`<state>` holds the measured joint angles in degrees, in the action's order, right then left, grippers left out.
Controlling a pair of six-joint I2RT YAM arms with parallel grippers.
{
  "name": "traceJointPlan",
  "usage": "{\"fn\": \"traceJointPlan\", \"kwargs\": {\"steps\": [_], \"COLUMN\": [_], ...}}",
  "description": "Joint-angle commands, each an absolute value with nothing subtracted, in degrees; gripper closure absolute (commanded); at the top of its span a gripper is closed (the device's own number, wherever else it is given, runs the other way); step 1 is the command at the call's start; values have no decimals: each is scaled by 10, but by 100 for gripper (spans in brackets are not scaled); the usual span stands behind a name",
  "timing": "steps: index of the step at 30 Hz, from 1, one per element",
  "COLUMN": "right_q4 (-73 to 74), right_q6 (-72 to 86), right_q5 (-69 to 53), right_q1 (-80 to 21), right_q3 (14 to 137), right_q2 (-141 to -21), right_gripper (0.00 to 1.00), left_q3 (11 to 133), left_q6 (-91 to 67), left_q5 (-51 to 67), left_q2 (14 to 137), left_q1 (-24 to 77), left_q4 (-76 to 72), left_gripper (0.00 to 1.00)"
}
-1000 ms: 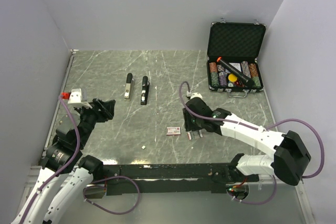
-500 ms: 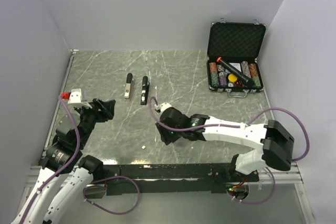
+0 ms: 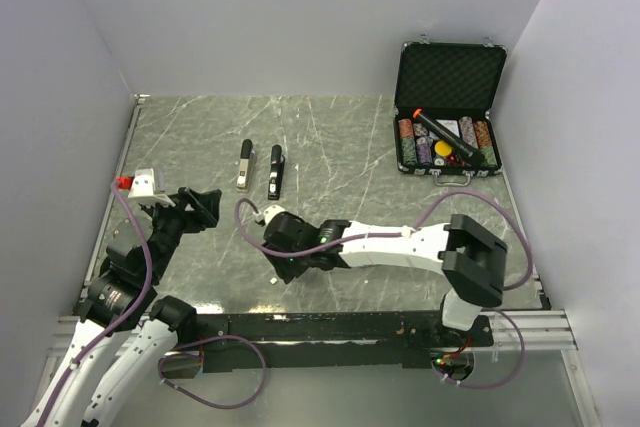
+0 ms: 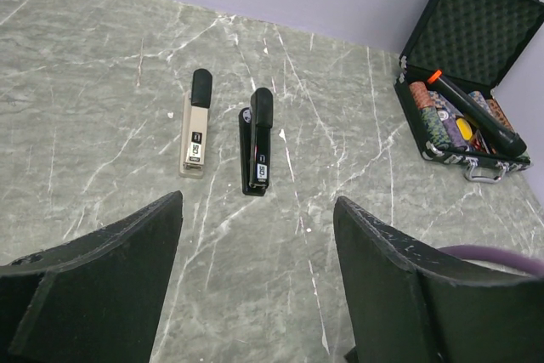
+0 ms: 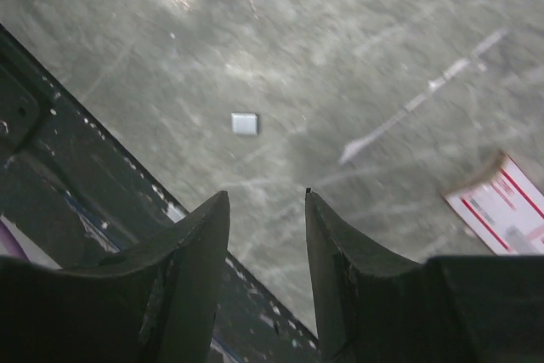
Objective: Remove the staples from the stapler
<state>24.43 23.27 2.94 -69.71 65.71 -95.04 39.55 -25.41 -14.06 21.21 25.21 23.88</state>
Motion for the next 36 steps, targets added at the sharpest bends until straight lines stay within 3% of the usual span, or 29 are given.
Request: {"fn": "traceJointPlan", "kwargs": {"steps": [1,8,36], "right_q4": [226,229,243], "right_q6": [232,235,258], "right_q5": [32,39,71], "right_q1": [-708,-715,-736], "right_q3": [693,735,764], "right_q2": [-984,-1037,-1117], "right_gripper": [52,51,56], "left_q3": [394,395,394], "left_q6": [-262,-262,-262], "left_q5": [-149,-152,-153], "left_q2": [207,204,203], "left_q1": [253,252,252], "left_q4": [235,235,235], "left_gripper": [23,28,27]}}
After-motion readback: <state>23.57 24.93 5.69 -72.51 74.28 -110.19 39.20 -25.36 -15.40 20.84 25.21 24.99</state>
